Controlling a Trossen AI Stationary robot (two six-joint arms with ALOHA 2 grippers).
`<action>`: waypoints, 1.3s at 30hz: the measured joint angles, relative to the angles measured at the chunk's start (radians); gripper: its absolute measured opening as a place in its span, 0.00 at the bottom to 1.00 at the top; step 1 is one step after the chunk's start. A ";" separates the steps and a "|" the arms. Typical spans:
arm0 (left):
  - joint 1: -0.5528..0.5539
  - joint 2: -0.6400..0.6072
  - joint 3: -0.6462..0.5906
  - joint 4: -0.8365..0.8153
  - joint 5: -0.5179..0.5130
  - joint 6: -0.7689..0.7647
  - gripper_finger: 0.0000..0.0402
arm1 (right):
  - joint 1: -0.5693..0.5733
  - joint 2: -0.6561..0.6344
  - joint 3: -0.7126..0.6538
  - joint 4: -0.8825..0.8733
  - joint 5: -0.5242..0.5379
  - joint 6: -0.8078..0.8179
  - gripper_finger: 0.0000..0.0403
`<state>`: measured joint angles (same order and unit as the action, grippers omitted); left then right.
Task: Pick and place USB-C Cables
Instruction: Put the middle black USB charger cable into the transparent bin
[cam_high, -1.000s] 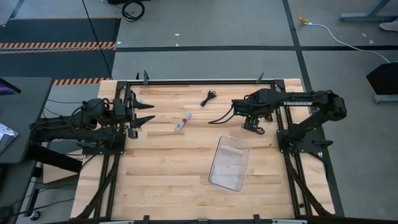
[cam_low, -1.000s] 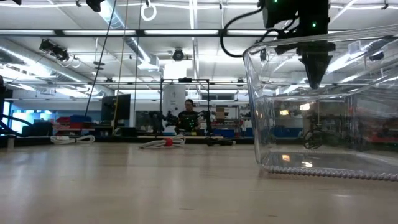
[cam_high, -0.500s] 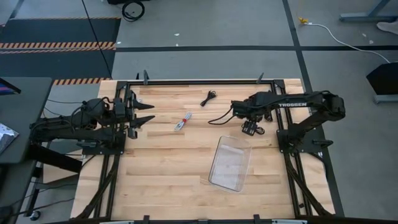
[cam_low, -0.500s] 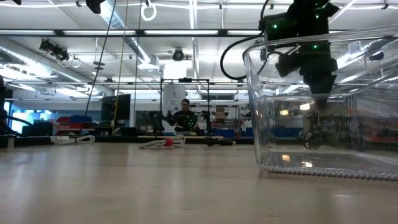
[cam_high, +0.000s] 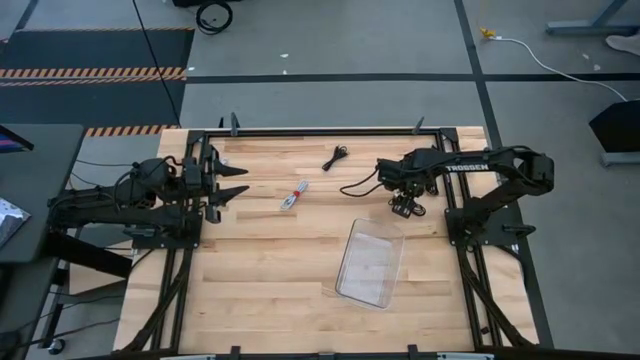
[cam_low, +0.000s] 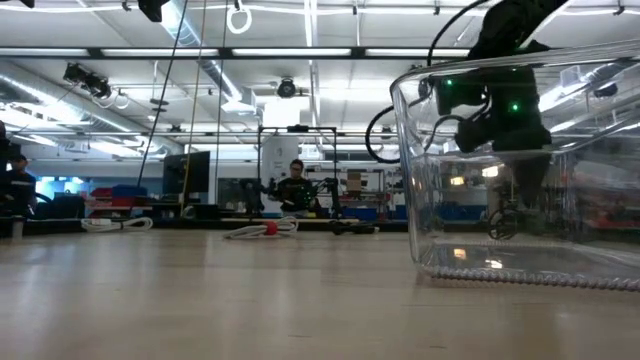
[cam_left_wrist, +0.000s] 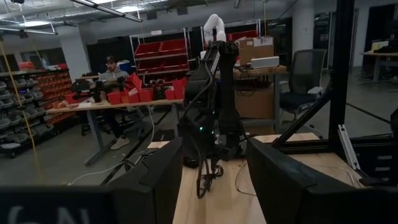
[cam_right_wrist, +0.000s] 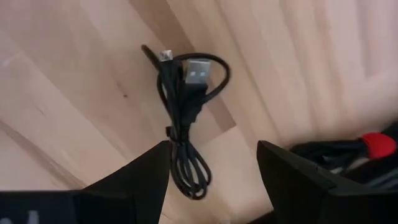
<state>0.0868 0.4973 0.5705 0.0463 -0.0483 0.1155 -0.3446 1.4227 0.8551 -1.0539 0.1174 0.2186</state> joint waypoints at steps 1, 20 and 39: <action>0.000 0.000 0.000 0.000 0.000 0.000 0.46 | -0.004 0.000 -0.012 0.017 -0.008 -0.003 0.61; 0.000 0.000 0.000 0.000 0.000 0.001 0.46 | -0.015 0.000 -0.145 0.210 0.047 0.004 0.61; 0.000 0.000 0.000 -0.012 0.000 0.013 0.46 | -0.016 0.000 -0.107 0.200 0.012 0.023 0.06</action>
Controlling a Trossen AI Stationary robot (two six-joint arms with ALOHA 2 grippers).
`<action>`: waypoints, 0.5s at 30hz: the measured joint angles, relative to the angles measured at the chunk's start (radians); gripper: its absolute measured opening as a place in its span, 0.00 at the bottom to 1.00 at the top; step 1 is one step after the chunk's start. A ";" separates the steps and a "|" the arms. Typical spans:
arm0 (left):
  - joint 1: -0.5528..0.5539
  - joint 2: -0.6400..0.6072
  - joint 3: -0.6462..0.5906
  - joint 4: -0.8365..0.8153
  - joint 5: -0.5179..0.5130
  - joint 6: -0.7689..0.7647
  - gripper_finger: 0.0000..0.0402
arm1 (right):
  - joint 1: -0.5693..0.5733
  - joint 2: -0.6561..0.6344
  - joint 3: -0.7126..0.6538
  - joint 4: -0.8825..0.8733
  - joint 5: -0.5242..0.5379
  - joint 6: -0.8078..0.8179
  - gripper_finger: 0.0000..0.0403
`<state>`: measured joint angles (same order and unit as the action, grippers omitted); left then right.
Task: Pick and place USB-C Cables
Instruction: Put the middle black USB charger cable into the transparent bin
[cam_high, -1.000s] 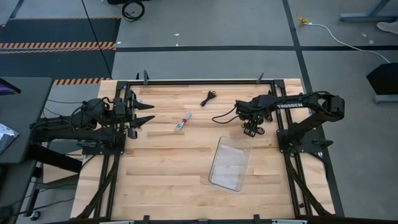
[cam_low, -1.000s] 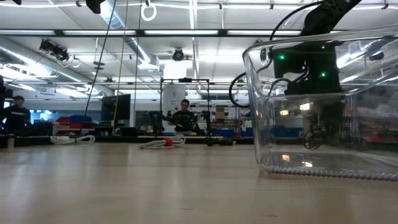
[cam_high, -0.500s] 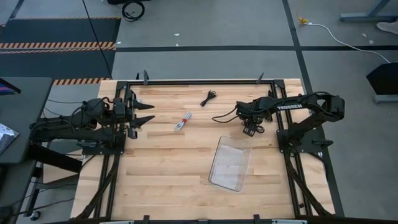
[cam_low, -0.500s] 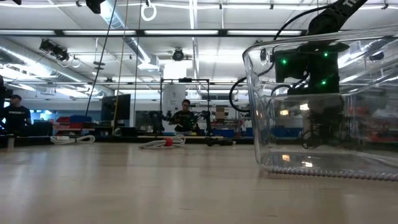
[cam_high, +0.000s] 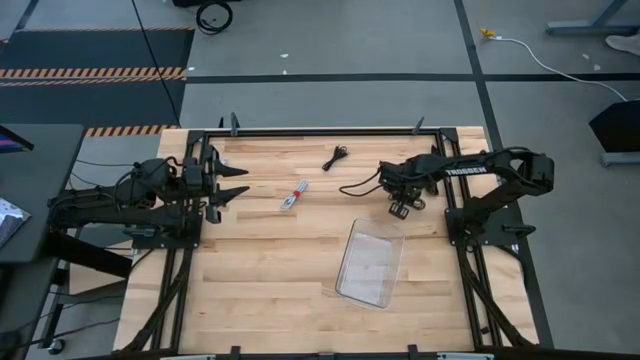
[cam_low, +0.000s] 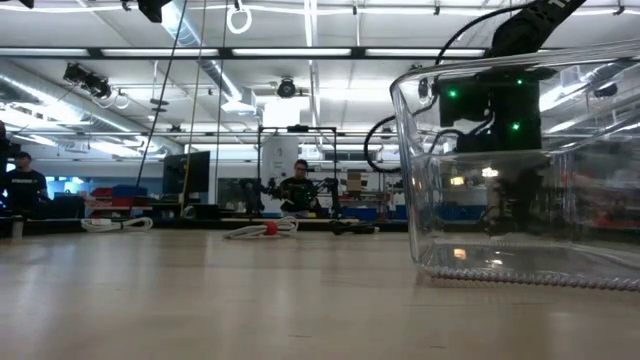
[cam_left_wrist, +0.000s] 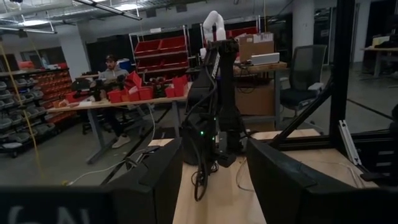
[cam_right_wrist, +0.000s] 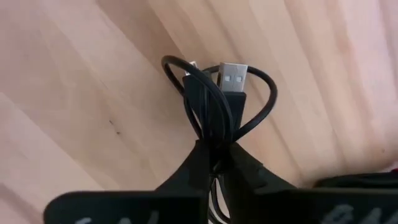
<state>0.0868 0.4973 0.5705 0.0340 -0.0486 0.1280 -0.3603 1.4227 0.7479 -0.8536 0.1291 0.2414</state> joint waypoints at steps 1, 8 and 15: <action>0.000 0.000 0.000 -0.002 0.000 0.000 0.46 | 0.000 0.000 0.014 -0.012 0.000 0.008 0.06; 0.000 0.000 0.000 -0.003 0.000 0.000 0.46 | 0.001 0.000 0.182 -0.218 0.002 0.018 0.08; 0.000 0.000 0.000 -0.009 0.000 0.000 0.46 | 0.046 0.000 0.429 -0.372 -0.007 0.044 0.06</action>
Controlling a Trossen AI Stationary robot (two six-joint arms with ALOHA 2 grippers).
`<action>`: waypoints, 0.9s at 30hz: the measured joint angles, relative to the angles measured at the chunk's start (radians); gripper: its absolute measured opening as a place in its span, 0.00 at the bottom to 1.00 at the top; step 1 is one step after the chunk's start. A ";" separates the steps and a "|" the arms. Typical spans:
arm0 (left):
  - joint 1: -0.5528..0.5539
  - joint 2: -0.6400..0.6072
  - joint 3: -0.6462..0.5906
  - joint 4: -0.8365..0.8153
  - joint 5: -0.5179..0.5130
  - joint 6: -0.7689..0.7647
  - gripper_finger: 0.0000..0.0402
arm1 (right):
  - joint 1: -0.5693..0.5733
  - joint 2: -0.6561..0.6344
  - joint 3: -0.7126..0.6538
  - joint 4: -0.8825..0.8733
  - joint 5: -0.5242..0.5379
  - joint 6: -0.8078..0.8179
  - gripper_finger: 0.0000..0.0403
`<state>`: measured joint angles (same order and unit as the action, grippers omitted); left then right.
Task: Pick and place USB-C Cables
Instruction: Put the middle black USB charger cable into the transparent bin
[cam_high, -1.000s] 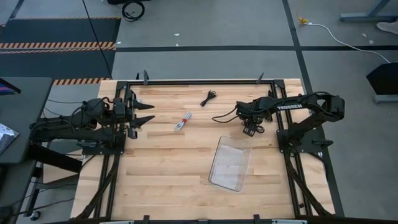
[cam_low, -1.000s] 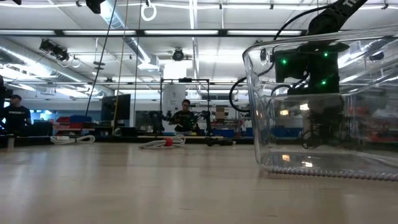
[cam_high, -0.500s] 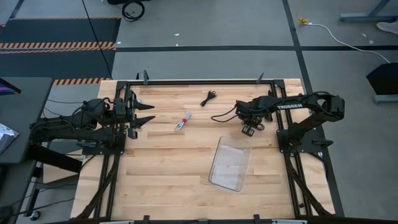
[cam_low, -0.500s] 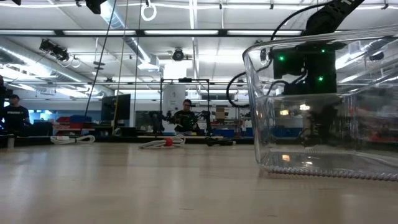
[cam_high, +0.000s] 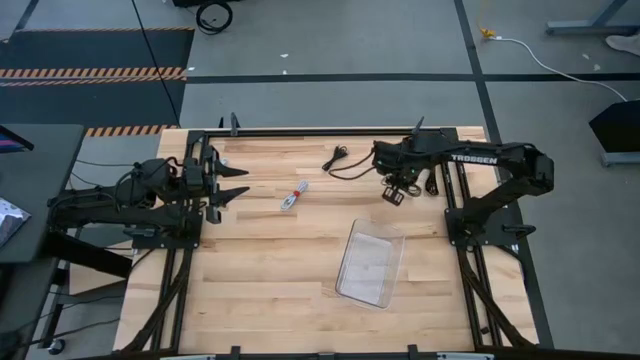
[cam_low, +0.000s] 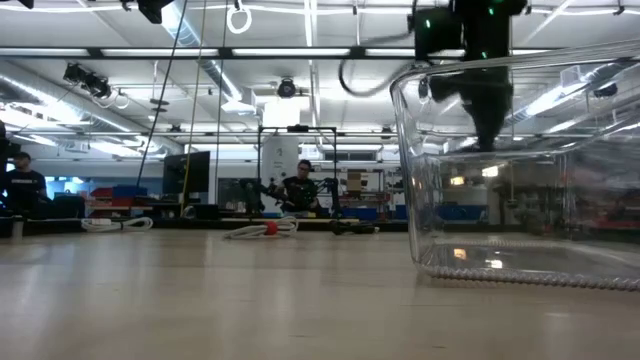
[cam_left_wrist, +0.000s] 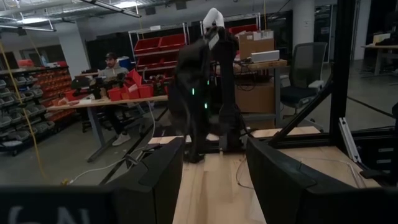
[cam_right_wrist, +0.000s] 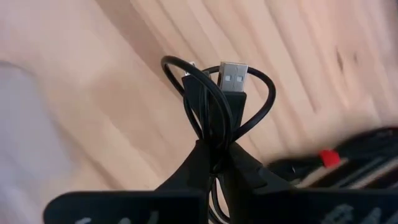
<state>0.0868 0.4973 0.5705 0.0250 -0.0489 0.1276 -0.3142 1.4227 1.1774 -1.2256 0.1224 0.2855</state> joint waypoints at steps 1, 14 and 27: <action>0.000 0.000 0.000 0.000 0.000 0.000 0.46 | 0.014 0.000 0.035 -0.002 -0.012 0.009 0.06; 0.000 0.000 0.000 0.000 0.000 -0.003 0.46 | 0.346 0.000 0.209 0.091 -0.096 0.243 0.06; 0.000 0.000 0.000 0.005 -0.004 -0.003 0.46 | 0.694 0.188 0.230 0.280 -0.056 -0.159 0.06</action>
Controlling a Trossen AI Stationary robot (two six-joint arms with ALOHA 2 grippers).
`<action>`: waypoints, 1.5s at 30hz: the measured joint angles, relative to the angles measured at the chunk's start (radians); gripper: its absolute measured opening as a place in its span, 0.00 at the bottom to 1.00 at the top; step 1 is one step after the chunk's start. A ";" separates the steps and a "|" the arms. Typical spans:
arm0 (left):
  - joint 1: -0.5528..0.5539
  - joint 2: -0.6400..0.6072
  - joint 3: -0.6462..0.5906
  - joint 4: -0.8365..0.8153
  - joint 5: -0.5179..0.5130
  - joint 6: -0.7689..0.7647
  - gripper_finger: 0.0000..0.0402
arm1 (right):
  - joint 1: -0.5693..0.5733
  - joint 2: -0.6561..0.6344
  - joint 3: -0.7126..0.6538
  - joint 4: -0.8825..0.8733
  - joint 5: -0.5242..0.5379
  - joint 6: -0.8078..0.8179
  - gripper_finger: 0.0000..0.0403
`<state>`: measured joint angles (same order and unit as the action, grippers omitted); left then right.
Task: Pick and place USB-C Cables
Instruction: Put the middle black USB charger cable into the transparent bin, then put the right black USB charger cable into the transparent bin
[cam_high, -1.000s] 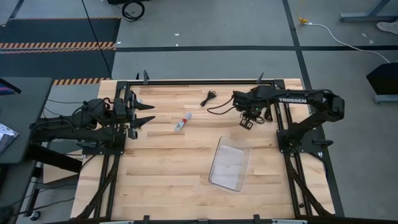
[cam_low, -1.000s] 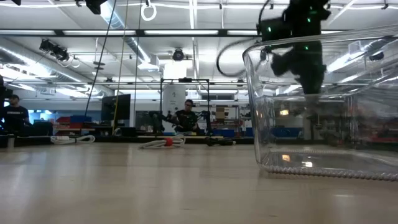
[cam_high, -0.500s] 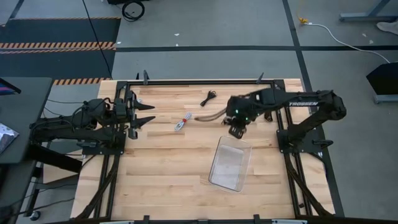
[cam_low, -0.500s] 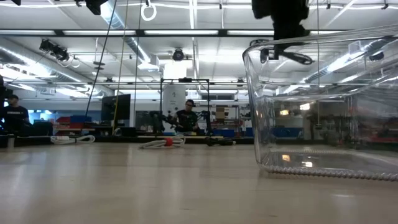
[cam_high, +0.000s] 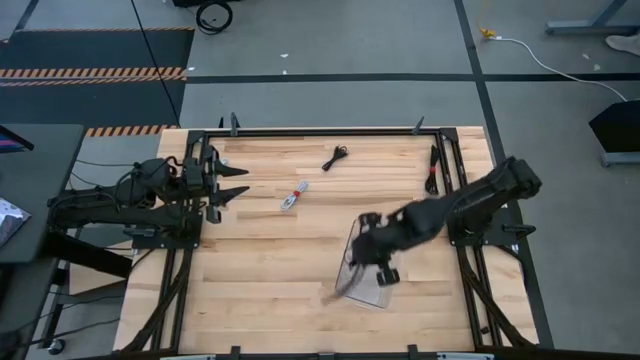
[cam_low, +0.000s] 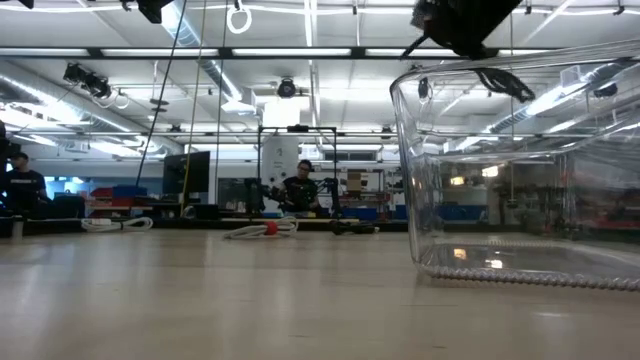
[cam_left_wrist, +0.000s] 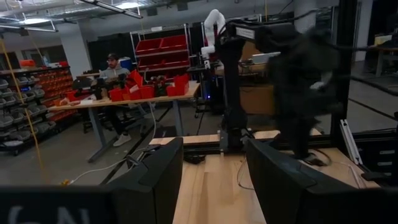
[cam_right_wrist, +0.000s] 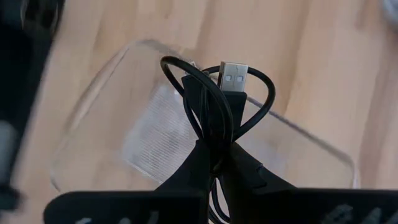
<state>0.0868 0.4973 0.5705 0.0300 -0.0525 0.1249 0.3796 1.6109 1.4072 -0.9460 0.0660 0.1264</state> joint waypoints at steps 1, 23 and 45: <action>0.000 0.000 0.000 0.000 0.000 0.000 0.46 | 0.015 0.021 0.016 -0.004 0.025 -0.042 0.06; 0.000 0.000 0.000 -0.004 0.000 -0.001 0.46 | 0.034 0.191 0.192 -0.247 -0.033 -0.697 0.09; 0.001 0.000 0.000 -0.005 0.000 -0.001 0.46 | 0.037 0.223 0.192 -0.200 -0.035 -0.630 0.23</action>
<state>0.0875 0.4973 0.5705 0.0252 -0.0525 0.1242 0.4168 1.8336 1.5990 -1.1461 0.0311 -0.5038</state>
